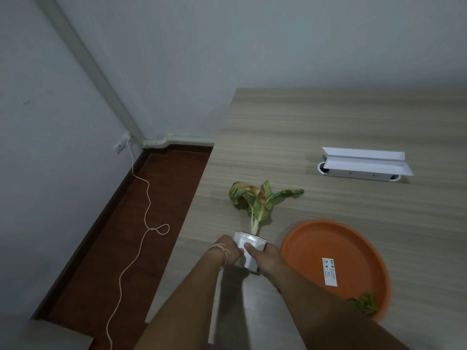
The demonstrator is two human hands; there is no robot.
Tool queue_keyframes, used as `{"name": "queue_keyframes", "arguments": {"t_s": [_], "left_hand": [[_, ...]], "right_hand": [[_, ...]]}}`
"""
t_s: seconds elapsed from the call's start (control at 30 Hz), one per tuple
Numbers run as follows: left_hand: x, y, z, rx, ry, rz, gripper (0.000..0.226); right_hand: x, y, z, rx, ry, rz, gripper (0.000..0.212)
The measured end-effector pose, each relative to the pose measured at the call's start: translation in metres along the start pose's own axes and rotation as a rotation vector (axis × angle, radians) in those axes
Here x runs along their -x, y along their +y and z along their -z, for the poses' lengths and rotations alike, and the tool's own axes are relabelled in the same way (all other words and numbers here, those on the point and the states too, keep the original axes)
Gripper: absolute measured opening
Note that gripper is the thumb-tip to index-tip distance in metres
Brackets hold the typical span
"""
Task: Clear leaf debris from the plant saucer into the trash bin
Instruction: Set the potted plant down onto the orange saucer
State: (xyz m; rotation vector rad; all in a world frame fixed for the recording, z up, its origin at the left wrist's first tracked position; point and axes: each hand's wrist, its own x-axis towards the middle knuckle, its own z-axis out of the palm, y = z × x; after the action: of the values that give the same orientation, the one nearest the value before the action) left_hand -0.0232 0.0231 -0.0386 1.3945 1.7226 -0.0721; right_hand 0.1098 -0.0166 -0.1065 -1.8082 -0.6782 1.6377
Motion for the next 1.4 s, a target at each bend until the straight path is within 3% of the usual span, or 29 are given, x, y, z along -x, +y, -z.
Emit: {"name": "queue_keyframes", "arguments": {"t_s": [0.17, 0.4, 0.57, 0.7, 0.87, 1.23, 1.4], "left_hand": [[-0.004, 0.006, 0.002, -0.086, 0.000, 0.000, 0.041], [-0.004, -0.003, 0.006, 0.008, 0.000, -0.132, 0.026], [0.004, 0.007, 0.004, 0.260, 0.052, -0.238, 0.028], [0.013, 0.025, 0.002, 0.362, 0.072, -0.278, 0.024], [0.015, 0.057, -0.014, 0.401, 0.023, -0.376, 0.033], [0.008, 0.120, -0.092, 0.406, -0.026, -0.531, 0.054], [0.009, 0.133, -0.120, 0.312, 0.006, -0.543, 0.047]], "right_hand": [[-0.004, 0.000, 0.000, -0.030, -0.007, -0.034, 0.068], [0.030, -0.023, 0.004, -0.100, 0.034, 0.069, 0.026], [0.020, -0.025, 0.022, -0.101, 0.096, 0.212, 0.051], [0.030, -0.040, 0.043, -0.129, 0.068, 0.290, 0.039], [0.042, -0.045, 0.084, -0.109, 0.007, 0.376, 0.046], [0.050, -0.025, 0.180, -0.089, 0.139, 0.452, 0.075], [0.055, -0.013, 0.204, -0.071, 0.222, 0.466, 0.066]]}}
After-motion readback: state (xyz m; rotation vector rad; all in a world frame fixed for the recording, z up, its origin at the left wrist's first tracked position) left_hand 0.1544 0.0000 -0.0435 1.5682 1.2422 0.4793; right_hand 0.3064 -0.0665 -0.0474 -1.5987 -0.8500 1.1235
